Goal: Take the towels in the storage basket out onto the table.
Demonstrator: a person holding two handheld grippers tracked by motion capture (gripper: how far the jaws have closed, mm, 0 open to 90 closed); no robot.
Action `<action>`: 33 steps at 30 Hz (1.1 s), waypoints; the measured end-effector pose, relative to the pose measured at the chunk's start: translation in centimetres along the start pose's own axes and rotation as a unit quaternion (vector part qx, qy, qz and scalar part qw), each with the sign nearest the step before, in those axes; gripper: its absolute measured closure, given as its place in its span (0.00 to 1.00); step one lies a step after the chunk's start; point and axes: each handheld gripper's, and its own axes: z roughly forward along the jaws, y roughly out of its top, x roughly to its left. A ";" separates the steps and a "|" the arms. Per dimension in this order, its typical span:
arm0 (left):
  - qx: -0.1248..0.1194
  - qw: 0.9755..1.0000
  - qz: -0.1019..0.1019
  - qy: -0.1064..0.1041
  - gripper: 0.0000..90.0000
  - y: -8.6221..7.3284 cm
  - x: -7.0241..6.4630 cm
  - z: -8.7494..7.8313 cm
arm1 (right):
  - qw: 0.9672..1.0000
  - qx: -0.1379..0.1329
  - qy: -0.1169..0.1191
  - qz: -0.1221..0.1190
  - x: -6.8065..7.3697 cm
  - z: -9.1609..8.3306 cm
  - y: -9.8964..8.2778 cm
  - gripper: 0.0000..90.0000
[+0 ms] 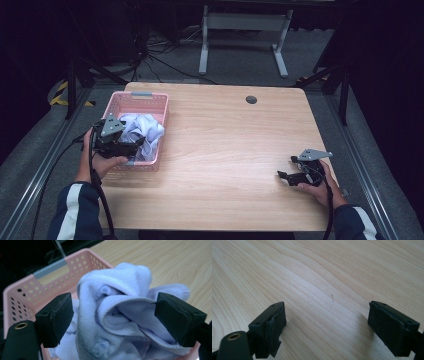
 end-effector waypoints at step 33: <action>0.209 0.977 0.023 -0.022 0.65 0.3 0.7 5.6 | 1.000 0.000 0.003 -0.003 0.1 0.0 0.0 0.17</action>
